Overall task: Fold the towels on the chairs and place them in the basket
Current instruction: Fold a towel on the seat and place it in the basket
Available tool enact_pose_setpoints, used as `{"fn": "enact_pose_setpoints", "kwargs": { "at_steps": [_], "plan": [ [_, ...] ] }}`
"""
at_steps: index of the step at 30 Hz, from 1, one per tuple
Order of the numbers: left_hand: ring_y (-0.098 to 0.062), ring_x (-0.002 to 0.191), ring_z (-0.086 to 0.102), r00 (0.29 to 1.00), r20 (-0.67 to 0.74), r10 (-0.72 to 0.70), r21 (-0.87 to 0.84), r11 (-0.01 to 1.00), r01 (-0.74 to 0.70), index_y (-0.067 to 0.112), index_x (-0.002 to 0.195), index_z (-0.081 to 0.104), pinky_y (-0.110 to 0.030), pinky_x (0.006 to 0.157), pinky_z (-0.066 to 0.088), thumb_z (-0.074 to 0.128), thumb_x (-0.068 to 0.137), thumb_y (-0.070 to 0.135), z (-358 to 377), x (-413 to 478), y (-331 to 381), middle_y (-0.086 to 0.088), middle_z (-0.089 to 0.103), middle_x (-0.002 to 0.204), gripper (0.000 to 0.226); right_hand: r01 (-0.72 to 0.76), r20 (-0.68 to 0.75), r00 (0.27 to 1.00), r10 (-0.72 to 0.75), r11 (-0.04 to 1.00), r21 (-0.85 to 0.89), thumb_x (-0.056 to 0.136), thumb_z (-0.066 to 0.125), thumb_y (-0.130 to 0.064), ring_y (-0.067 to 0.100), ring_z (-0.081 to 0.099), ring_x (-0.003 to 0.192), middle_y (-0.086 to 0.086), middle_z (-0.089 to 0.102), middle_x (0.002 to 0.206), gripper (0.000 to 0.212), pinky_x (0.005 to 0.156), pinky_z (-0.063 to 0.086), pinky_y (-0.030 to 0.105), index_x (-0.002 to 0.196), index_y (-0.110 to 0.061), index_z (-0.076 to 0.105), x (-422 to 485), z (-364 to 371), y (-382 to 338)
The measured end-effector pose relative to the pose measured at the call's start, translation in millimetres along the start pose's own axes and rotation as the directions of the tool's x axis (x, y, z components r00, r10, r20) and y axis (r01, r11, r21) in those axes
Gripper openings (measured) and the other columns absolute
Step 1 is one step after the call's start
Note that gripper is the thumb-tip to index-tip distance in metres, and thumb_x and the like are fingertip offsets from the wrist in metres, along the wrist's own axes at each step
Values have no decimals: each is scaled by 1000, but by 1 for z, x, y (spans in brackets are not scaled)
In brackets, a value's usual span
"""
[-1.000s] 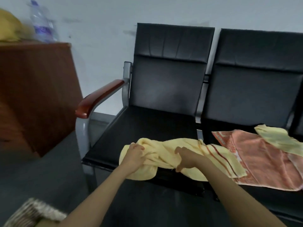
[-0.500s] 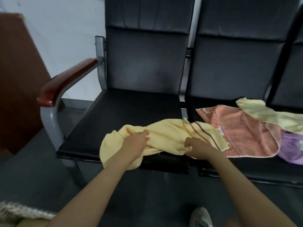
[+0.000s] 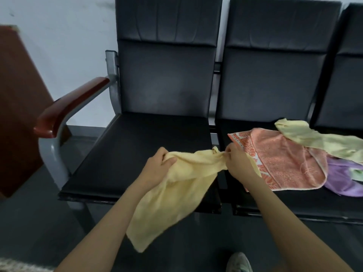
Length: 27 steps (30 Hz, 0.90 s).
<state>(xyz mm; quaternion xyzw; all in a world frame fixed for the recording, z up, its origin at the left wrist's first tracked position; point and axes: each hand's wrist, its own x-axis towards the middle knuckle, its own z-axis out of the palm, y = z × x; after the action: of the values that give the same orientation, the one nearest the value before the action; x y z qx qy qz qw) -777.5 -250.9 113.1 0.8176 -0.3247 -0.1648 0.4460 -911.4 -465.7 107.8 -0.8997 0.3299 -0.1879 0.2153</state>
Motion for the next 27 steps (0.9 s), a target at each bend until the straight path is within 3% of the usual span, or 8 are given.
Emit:
{"fn": "enact_pose_setpoints", "kwargs": {
  "at_steps": [6,8,10,12,14,16,20,27],
  "plan": [
    [-15,81,48,860,-393,-326,-472,874,115,14,107,38,-28,62,40,47,96,23,-24,9,-11,-1,48,95,16,241,-72,969,-235,964,113,96,38,-4,27,50,103,12,50,112,19,74,30,22,109,-2,52,74,-5,-129],
    [-14,83,47,819,-458,-346,-408,900,152,15,113,33,-30,65,41,43,95,11,-27,9,-20,-7,47,109,22,358,67,923,-380,907,222,95,39,-3,22,45,118,9,47,125,30,78,29,13,122,-8,51,82,9,-168],
    [-23,112,40,848,-495,-191,-10,977,214,12,130,27,-36,93,39,43,90,2,-22,6,-38,-14,29,138,45,453,240,821,-518,847,277,95,41,0,11,29,133,4,19,155,54,92,22,9,145,-19,32,76,32,-185],
    [-30,137,16,935,-354,9,502,845,182,13,143,21,-38,113,16,46,88,1,-13,6,-58,-15,11,150,61,435,346,788,-510,858,274,95,43,-3,9,26,134,0,1,160,65,96,22,13,151,-24,18,65,54,-176],
    [-27,138,22,996,-81,32,680,732,32,16,141,34,-33,112,18,44,91,10,-6,7,-70,-9,27,146,51,405,418,804,-424,904,137,96,48,-10,18,28,139,4,13,158,58,106,25,23,148,-22,26,56,71,-151],
    [-27,132,32,993,101,-62,677,736,-22,18,139,39,-36,106,29,38,96,18,0,5,-70,-6,36,141,43,361,485,829,-278,928,-86,95,52,-19,24,31,137,7,29,150,47,110,29,33,141,-19,40,47,84,-120],
    [-25,125,34,985,162,-60,718,692,-76,24,137,39,-38,97,36,37,97,24,5,6,-66,-4,37,138,40,175,535,845,-7,948,-264,96,46,-34,31,29,134,9,27,148,49,108,32,46,141,-18,33,20,96,-71],
    [-16,101,57,998,51,-27,427,904,3,23,117,60,-37,89,48,43,97,29,0,5,-55,5,60,112,26,129,554,832,13,968,-217,94,26,-62,26,-19,145,0,-17,159,72,113,-10,58,152,-28,-1,-6,108,-45]
  ]
}}
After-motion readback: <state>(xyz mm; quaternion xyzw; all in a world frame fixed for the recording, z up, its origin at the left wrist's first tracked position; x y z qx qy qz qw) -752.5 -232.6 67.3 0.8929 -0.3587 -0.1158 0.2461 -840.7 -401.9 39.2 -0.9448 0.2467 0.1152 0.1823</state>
